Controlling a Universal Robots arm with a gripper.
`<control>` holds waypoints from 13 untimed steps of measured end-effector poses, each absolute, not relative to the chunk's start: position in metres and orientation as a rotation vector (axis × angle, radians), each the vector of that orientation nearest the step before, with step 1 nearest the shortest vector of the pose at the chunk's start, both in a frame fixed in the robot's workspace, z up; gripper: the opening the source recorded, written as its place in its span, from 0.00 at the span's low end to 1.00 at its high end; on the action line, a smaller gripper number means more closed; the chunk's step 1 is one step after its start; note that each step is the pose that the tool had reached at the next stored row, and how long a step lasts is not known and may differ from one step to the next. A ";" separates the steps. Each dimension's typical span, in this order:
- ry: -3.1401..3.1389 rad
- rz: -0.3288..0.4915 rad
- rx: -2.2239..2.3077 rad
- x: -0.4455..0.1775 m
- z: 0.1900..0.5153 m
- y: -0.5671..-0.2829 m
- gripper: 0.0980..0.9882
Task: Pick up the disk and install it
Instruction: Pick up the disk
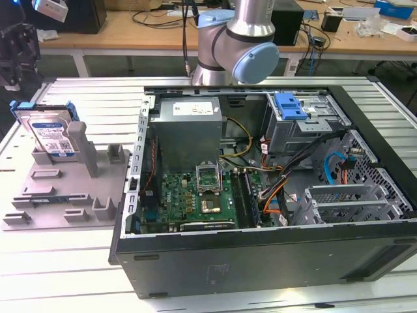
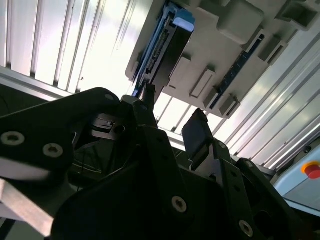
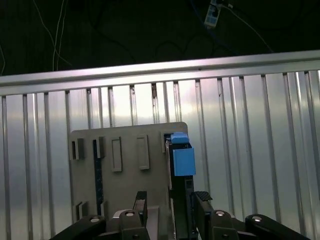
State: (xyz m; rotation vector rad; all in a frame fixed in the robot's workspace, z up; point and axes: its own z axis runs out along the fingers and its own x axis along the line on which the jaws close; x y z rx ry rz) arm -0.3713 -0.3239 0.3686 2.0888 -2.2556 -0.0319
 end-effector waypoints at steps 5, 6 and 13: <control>-2.264 -0.020 2.107 -0.376 0.368 -0.323 0.45; -2.262 -0.022 2.111 -0.376 0.368 -0.323 0.45; -2.240 -0.049 2.158 -0.380 0.367 -0.323 0.45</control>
